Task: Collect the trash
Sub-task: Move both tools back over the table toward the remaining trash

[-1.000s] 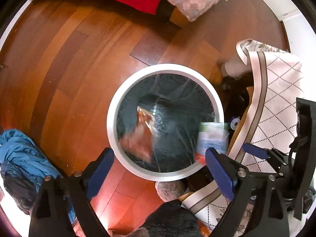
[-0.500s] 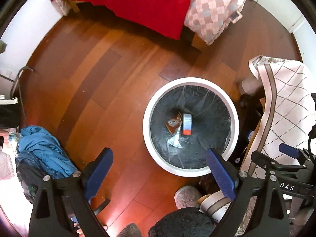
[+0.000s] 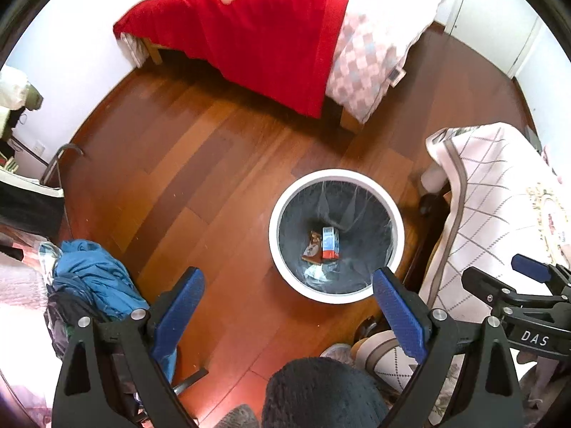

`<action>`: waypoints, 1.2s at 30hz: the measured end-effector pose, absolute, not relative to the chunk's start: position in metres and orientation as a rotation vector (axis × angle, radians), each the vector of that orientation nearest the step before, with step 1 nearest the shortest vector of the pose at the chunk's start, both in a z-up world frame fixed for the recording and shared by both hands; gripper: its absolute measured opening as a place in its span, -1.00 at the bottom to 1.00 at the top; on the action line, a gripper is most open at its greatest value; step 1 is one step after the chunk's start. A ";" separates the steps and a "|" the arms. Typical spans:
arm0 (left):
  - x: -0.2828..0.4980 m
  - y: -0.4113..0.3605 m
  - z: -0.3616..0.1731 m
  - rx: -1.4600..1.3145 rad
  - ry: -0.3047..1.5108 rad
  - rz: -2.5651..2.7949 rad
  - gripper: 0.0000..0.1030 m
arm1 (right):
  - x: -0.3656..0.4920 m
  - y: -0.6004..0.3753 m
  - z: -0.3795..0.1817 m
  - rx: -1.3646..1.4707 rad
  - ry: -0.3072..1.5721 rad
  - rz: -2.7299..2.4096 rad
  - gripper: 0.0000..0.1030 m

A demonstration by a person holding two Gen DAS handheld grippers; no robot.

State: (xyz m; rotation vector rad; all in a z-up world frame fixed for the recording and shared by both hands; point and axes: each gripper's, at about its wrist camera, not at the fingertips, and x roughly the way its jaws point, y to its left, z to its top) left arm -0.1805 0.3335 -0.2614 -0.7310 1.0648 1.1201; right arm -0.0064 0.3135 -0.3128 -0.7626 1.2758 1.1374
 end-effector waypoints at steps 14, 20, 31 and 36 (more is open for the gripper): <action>-0.158 0.256 -0.183 -0.576 0.934 1.182 0.87 | 0.012 0.218 -0.197 -0.470 1.204 1.287 1.00; -0.081 0.219 -0.198 -0.524 0.937 1.097 0.87 | 0.065 0.139 -0.180 -0.347 1.231 1.237 1.00; 0.141 0.140 -0.312 -0.393 1.172 0.798 0.87 | 0.286 -0.063 -0.244 -0.425 1.282 0.627 1.00; 0.183 0.120 -0.342 -0.315 1.267 0.753 0.87 | 0.367 -0.102 -0.286 -0.443 1.337 0.506 1.00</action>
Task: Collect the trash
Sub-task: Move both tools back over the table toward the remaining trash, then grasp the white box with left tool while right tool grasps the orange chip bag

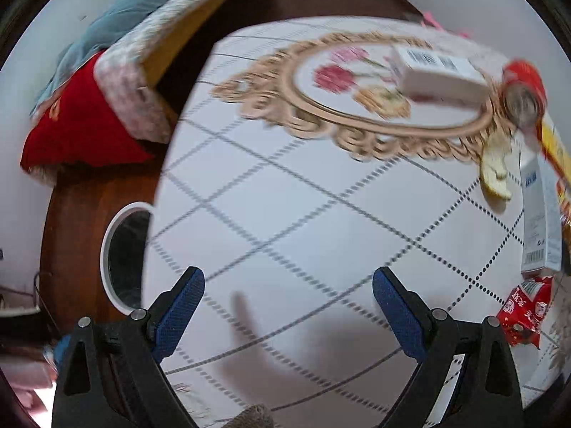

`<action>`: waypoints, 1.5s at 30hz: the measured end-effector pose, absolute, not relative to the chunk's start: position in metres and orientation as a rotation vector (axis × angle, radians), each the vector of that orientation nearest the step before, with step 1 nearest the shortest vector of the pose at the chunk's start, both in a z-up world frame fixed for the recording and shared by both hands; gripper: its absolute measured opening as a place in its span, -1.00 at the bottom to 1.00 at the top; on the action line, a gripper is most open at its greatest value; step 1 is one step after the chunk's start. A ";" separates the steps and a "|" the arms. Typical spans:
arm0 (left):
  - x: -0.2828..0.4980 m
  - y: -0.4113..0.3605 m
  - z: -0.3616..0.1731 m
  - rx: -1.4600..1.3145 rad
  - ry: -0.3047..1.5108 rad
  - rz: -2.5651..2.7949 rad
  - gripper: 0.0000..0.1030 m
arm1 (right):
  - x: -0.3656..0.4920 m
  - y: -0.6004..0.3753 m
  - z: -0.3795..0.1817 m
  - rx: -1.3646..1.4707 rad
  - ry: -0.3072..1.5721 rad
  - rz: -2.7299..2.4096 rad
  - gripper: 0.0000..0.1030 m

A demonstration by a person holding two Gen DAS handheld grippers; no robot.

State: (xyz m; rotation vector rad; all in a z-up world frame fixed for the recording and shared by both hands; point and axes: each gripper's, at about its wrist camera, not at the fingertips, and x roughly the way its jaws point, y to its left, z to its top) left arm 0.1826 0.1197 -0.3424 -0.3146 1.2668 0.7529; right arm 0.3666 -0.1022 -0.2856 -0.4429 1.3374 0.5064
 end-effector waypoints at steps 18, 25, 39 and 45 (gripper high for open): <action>0.299 0.037 -0.317 -0.371 1.300 0.359 0.85 | 0.372 -0.176 -0.315 -0.254 1.373 0.391 0.28; 0.340 0.004 -0.341 -0.347 1.366 0.255 0.84 | 0.367 -0.211 -0.317 -0.156 1.414 0.390 0.29; 0.338 -0.012 -0.323 -0.239 1.282 0.343 -0.40 | 0.354 -0.183 -0.318 -0.295 1.317 0.342 0.05; 0.314 -0.015 -0.277 -0.228 1.180 0.382 -0.40 | 0.351 -0.185 -0.310 -0.257 1.308 0.361 -0.18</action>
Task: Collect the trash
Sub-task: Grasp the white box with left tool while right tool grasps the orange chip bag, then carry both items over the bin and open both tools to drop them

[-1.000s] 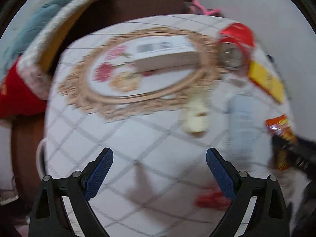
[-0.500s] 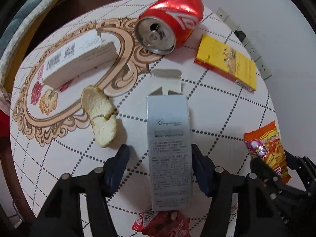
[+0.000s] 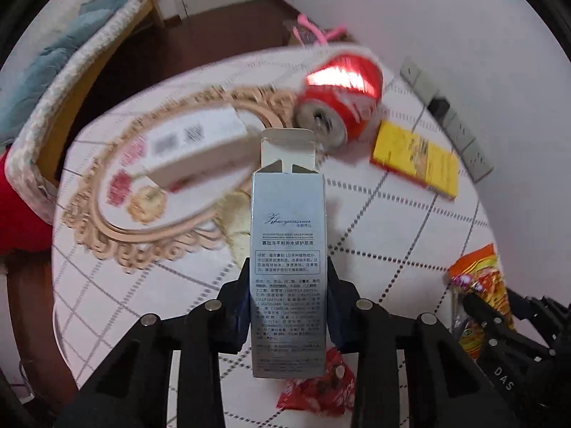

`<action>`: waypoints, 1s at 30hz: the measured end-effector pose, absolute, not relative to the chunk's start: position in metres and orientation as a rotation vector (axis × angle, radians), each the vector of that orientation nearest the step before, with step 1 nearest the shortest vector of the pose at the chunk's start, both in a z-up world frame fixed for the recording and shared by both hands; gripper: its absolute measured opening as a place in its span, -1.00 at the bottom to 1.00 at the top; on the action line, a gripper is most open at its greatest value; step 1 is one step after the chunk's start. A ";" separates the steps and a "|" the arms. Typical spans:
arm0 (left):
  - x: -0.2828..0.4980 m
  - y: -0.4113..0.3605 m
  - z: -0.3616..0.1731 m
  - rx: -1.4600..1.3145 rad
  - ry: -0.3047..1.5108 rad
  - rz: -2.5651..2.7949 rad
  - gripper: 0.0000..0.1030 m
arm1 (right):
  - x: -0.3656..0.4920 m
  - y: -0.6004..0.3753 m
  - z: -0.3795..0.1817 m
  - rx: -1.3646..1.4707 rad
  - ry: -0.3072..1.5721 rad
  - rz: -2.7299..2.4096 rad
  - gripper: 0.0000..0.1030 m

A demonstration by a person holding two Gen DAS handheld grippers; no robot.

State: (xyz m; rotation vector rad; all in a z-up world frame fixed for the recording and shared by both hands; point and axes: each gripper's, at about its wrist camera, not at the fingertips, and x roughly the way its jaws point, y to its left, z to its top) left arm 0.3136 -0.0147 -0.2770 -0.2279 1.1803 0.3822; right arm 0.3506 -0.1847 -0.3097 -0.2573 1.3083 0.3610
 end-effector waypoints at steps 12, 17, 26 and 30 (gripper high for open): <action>0.225 0.065 -0.195 -0.271 0.966 0.485 -0.40 | 0.325 -0.152 -0.230 -0.200 1.193 0.519 -0.20; 0.167 0.100 -0.173 -0.284 0.925 0.557 -0.40 | 0.298 -0.115 -0.188 -0.195 1.140 0.626 -0.20; 0.050 0.180 -0.156 -0.351 0.887 0.753 -0.40 | 0.217 -0.003 -0.143 -0.230 1.102 0.888 -0.20; -0.008 0.221 -0.159 -0.388 0.895 0.859 -0.40 | 0.166 0.067 -0.144 -0.271 1.110 1.027 -0.20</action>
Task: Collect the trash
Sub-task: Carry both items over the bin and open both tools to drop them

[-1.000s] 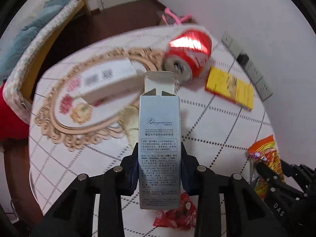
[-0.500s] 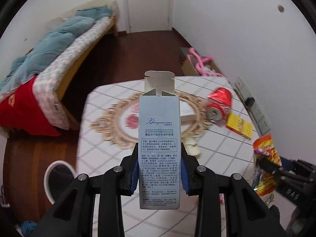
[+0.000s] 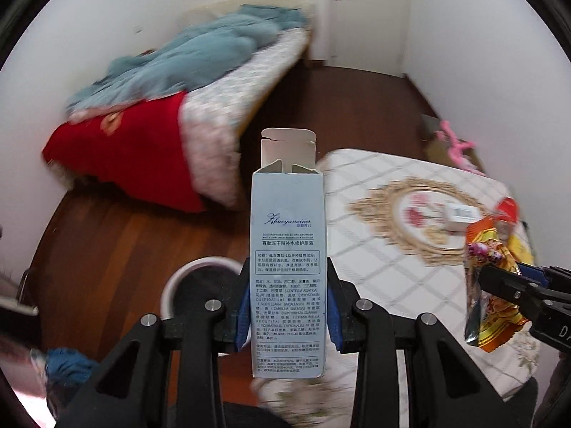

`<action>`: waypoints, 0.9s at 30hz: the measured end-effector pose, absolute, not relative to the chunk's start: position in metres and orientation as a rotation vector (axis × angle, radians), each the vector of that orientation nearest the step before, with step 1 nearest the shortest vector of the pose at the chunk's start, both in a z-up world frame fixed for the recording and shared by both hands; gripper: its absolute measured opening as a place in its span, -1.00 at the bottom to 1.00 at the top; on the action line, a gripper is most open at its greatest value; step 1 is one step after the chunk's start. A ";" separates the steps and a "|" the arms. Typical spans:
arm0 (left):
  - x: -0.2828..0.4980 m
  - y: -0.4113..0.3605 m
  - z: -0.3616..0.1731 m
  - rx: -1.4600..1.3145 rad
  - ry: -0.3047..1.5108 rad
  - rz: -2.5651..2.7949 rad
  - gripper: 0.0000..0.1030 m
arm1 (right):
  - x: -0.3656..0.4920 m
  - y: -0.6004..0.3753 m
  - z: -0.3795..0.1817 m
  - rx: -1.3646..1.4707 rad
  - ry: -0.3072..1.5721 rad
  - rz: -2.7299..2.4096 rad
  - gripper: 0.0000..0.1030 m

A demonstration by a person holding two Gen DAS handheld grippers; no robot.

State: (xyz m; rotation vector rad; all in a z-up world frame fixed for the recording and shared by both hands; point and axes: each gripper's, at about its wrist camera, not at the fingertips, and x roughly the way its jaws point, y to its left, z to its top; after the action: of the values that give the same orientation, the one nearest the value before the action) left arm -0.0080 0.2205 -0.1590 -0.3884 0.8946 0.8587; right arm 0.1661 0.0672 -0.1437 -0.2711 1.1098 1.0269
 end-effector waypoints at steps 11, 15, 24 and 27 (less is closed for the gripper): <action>-0.106 0.324 -0.230 -0.540 1.007 1.002 -0.40 | 0.043 0.238 -0.224 -0.466 1.230 1.207 -0.20; -0.121 0.358 -0.276 -0.637 1.090 0.978 -0.40 | 0.015 0.284 -0.275 -0.555 1.313 1.194 -0.20; -0.134 0.435 -0.386 -1.005 1.263 0.789 -0.37 | -0.005 0.362 -0.393 -0.722 1.508 1.102 -0.20; -0.134 0.447 -0.410 -1.050 1.327 0.768 -0.36 | -0.002 0.378 -0.424 -0.765 1.563 1.074 -0.20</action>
State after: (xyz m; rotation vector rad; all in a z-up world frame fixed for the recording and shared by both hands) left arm -0.1337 0.4469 -0.4097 -1.0495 1.3275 0.7680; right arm -0.0017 0.3776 -0.4242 -0.7653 1.5625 1.0736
